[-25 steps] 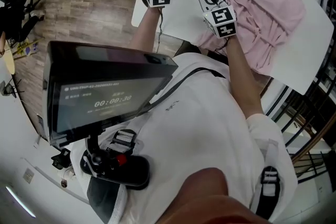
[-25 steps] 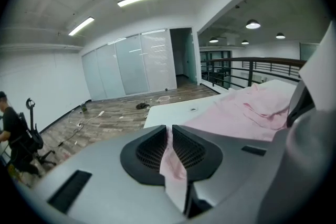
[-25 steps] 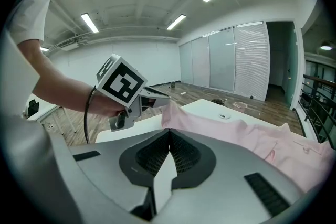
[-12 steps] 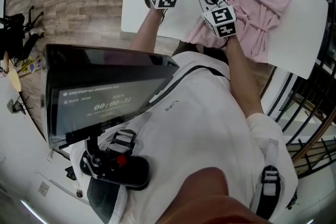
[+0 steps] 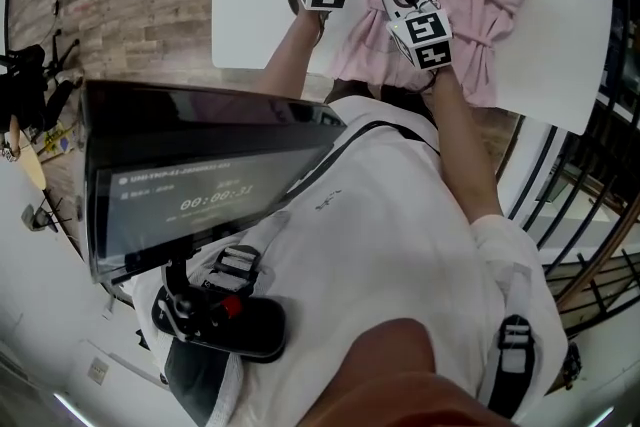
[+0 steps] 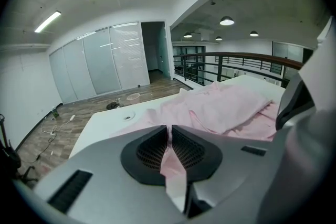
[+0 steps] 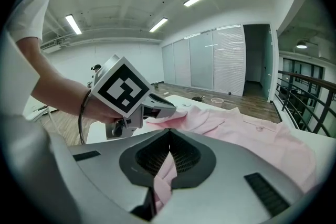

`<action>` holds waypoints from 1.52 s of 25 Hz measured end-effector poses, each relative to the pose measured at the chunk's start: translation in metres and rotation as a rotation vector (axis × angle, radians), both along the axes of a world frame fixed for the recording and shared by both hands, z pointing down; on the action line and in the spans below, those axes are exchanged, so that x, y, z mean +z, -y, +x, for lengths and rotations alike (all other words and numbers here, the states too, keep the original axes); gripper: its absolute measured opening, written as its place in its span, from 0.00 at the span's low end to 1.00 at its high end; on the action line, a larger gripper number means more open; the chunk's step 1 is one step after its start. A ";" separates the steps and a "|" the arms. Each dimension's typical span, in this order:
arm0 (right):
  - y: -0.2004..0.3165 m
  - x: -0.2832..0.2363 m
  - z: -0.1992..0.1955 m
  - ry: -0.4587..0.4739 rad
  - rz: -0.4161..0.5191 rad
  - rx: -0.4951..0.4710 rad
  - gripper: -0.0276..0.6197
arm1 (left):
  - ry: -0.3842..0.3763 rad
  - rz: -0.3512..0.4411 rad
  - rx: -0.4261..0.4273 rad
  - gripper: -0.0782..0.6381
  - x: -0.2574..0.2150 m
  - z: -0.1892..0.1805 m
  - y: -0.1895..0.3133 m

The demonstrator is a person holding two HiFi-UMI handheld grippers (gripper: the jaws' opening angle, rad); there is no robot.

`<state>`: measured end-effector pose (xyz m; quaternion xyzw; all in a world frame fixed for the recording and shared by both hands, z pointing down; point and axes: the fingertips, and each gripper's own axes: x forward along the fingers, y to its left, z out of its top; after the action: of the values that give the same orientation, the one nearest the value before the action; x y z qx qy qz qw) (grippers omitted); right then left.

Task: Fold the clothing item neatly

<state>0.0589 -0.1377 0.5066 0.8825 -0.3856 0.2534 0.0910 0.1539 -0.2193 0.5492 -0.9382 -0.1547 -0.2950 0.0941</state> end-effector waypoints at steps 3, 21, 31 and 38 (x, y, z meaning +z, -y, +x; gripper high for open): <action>-0.012 -0.001 -0.001 0.002 -0.003 0.024 0.05 | 0.011 -0.004 0.020 0.15 0.001 0.000 -0.012; -0.042 -0.003 -0.006 0.012 -0.010 0.137 0.05 | -0.005 -0.003 0.136 0.15 -0.009 0.003 -0.061; -0.124 -0.021 -0.013 0.020 -0.007 0.187 0.05 | -0.018 -0.011 0.193 0.15 -0.032 0.003 -0.156; -0.162 -0.018 -0.013 0.019 0.005 0.204 0.05 | -0.018 -0.005 0.220 0.15 -0.028 0.001 -0.202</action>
<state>0.0464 0.0241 0.4890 0.9150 -0.2953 0.2685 0.0587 0.1547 -0.0172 0.5217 -0.9185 -0.2563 -0.2739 0.1251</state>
